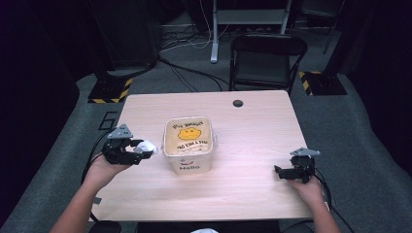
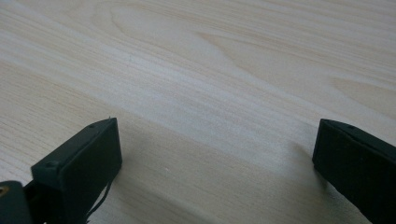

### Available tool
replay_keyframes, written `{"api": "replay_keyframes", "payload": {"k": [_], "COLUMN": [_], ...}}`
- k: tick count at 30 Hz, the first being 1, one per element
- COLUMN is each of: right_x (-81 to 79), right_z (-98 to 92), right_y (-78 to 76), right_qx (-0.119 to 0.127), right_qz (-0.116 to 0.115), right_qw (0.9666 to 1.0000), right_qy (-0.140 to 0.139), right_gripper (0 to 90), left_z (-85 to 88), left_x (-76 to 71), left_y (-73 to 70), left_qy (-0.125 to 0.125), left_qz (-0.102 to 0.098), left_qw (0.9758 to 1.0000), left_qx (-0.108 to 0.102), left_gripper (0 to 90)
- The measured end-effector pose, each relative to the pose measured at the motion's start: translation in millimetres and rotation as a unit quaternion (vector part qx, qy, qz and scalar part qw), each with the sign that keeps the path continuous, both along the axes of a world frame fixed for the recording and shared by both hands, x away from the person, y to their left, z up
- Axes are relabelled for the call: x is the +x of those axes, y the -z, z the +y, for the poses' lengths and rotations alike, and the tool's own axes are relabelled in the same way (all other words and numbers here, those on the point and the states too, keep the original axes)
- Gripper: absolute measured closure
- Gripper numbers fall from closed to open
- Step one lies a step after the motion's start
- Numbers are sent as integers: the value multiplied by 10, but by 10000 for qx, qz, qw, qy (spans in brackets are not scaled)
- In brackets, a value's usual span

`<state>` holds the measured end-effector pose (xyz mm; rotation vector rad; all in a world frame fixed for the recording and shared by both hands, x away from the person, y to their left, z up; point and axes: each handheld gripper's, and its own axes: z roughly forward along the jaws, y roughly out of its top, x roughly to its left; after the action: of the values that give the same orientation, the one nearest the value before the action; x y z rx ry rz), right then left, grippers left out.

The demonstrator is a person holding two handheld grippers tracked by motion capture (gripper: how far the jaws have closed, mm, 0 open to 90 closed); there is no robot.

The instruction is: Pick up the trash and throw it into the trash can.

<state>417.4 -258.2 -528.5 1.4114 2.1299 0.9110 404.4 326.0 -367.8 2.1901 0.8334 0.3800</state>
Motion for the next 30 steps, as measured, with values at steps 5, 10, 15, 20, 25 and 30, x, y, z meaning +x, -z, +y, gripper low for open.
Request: {"api": "replay_keyframes", "payload": {"k": [5,10,15,20,25,30], "right_x": [0,1,1,1,1,5], "right_z": [0,-1,-1,-3,-3,-7], "right_y": [0,0,0,0,0,1], "right_qx": [0,-8,-8,-7,-7,-20], "right_qz": [0,-2,-4,1,1,-15], "right_qw": [10000,10000,10000,10000,10000,10000], "right_qy": [3,15,18,14,16,-3], "right_gripper": [7,7,7,7,7,7], "left_z": [-20,-64,-137,-229,-345,-477], "left_x": [37,90,138,191,264,336], "left_y": [-87,-138,-163,-182,-198,-205], "left_qy": [0,52,83,113,218,304], "left_qz": [-17,1,-17,-64,-16,4], "left_qw": [10000,10000,9999,9997,9996,9994], "left_qx": [-57,-81,-103,-209,-190,-176], "left_gripper": [394,394,394,394,394,396]}}
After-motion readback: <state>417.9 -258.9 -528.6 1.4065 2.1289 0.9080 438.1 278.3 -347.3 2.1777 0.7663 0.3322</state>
